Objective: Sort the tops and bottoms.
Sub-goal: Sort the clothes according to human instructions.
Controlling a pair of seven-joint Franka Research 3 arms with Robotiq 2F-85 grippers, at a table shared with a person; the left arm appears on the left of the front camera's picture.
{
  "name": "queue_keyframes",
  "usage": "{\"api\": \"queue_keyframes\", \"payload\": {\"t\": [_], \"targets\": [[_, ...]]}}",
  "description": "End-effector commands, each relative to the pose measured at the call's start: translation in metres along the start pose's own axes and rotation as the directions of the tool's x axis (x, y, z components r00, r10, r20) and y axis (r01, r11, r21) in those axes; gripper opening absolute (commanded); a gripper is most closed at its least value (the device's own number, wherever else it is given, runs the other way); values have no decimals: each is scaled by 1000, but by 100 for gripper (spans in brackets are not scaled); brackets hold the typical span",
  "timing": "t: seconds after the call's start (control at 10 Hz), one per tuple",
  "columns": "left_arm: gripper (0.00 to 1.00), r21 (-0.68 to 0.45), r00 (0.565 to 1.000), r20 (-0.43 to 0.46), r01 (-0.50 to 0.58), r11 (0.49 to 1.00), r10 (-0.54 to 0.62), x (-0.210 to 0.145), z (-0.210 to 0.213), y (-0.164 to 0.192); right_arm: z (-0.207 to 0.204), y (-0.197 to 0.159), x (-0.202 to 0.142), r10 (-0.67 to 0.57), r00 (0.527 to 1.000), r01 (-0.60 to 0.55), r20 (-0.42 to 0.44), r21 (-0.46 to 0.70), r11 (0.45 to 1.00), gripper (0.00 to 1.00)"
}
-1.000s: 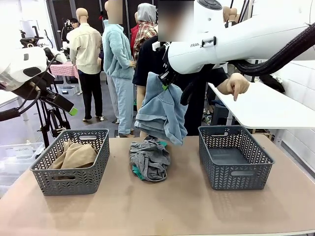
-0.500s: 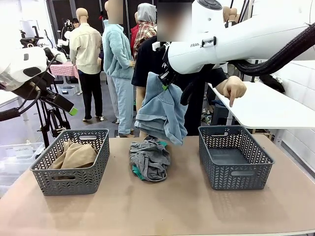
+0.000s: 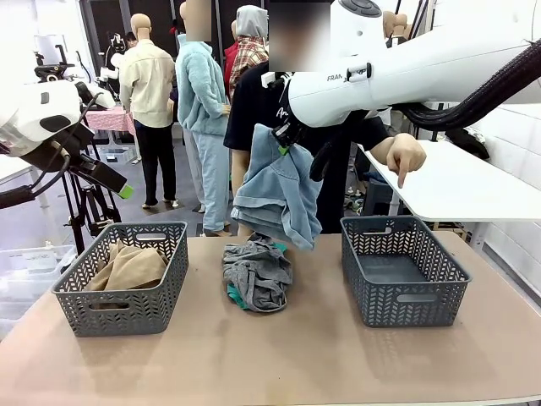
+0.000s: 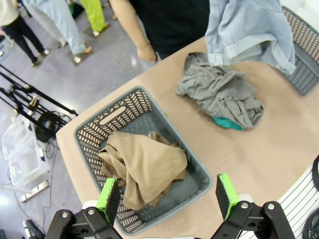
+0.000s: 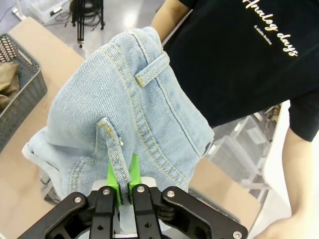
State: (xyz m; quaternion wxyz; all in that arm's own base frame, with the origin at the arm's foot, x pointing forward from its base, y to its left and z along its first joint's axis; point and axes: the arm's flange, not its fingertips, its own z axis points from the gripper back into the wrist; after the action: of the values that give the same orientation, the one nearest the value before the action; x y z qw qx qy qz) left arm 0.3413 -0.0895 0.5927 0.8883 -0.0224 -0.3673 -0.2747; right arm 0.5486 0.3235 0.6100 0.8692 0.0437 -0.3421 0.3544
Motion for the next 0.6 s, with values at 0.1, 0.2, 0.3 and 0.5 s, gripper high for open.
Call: {"api": "queue_keyframes", "payload": {"t": [0.1, 0.2, 0.3, 0.5], "targets": [[100, -6, 1000, 1, 0, 1000, 0, -1, 0, 0, 18, -10, 1, -22, 999, 22, 27, 10, 1000, 0], [100, -6, 1000, 1, 0, 1000, 0, -1, 0, 0, 38, -23, 2, -46, 997, 48, 55, -23, 999, 0], [100, -6, 1000, 1, 0, 1000, 0, -1, 0, 0, 58, -36, 2, -64, 994, 69, 84, -62, 996, 0], [100, -6, 1000, 1, 0, 1000, 0, -1, 0, 0, 93, -61, -5, -90, 991, 105, 104, -156, 982, 0]]}}
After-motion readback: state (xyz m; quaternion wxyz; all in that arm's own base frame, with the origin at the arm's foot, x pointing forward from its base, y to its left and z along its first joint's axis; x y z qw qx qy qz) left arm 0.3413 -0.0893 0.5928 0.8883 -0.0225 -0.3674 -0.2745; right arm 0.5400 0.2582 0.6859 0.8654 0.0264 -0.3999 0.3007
